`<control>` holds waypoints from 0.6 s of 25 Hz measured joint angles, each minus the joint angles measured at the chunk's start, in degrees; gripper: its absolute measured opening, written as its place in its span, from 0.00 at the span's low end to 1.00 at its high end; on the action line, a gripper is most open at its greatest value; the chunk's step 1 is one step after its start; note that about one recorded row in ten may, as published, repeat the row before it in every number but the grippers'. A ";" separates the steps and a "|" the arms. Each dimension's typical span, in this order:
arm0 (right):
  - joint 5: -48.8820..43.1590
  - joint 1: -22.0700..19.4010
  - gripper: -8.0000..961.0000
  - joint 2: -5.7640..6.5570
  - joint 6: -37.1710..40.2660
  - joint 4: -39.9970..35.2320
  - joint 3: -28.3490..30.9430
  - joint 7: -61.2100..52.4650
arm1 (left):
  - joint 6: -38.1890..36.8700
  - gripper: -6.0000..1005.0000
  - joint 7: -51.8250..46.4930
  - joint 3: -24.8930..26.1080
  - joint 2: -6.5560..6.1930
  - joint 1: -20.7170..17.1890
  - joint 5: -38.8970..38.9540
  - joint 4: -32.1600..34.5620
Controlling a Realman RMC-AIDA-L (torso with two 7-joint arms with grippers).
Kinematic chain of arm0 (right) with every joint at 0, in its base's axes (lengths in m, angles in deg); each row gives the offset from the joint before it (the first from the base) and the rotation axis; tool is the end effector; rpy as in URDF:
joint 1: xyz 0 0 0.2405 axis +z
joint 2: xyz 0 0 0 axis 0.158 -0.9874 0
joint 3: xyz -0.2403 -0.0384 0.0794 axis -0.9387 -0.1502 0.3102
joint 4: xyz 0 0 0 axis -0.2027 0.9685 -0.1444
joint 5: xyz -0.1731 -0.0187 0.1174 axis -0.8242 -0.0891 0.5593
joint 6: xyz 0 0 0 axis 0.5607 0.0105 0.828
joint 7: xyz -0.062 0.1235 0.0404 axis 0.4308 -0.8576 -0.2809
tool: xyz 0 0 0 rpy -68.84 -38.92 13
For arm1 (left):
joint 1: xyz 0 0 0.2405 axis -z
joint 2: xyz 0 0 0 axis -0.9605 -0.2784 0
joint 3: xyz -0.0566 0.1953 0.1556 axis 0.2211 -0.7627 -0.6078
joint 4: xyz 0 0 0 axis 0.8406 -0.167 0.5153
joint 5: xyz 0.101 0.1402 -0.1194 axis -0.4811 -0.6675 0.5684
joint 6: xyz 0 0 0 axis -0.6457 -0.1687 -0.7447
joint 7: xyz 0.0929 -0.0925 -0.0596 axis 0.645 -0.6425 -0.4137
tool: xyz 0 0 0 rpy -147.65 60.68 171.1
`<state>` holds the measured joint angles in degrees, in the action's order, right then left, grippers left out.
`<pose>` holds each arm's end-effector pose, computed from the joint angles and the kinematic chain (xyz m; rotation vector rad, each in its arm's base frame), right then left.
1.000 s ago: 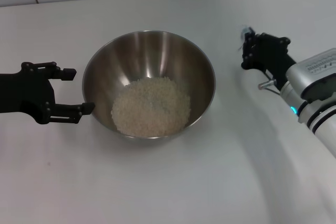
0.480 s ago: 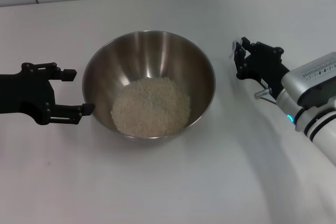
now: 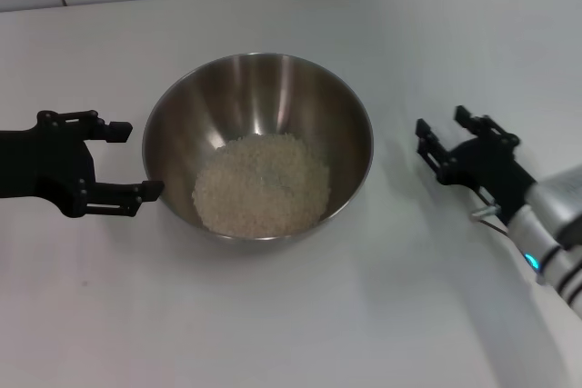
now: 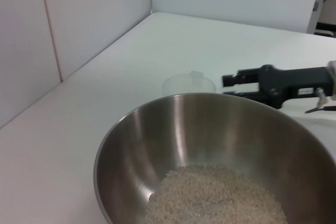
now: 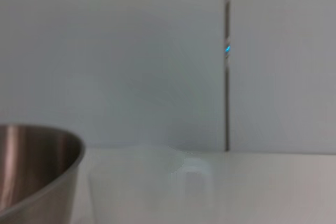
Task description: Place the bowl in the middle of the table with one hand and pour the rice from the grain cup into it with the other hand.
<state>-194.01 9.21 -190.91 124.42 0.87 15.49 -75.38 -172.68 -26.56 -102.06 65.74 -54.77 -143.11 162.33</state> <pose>0.3367 0.2774 -0.0747 -1.8055 0.6825 0.5795 -0.2251 0.3179 0.0437 -2.8068 -0.3694 -0.2230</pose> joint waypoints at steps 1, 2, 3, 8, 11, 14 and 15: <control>-0.02 -1.15 0.57 0.20 1.91 -0.01 -0.34 -0.72 | -0.01 0.86 0.00 0.00 0.02 0.00 0.00 -0.02; -0.21 -3.81 0.61 1.46 8.21 0.04 -0.66 -4.07 | -0.11 0.86 0.00 0.01 0.05 0.01 0.01 -0.04; -0.21 -3.81 0.63 1.46 8.21 0.04 -0.66 -4.07 | -0.11 0.86 0.00 0.01 0.05 0.01 0.01 -0.04; -3.26 -5.46 0.75 9.54 24.37 -4.41 -1.42 -28.88 | -0.27 0.86 0.00 -0.01 0.08 0.01 -0.01 -0.04; -7.37 -1.05 0.82 11.21 32.64 -15.02 -1.64 -42.50 | -0.28 0.86 0.00 0.02 0.08 0.00 -0.01 -0.05; -10.81 5.88 0.85 9.66 39.99 -30.62 -4.14 -50.06 | -0.19 0.86 0.00 0.01 0.12 0.12 -0.01 -0.76; -11.51 8.53 0.85 8.55 41.51 -37.13 -6.83 -52.86 | -0.15 0.86 0.00 0.00 0.12 0.28 0.00 -1.10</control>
<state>-205.51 17.73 -182.36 165.93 -36.26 8.66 -128.24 -172.83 -26.57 -102.07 65.86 -54.49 -143.12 161.23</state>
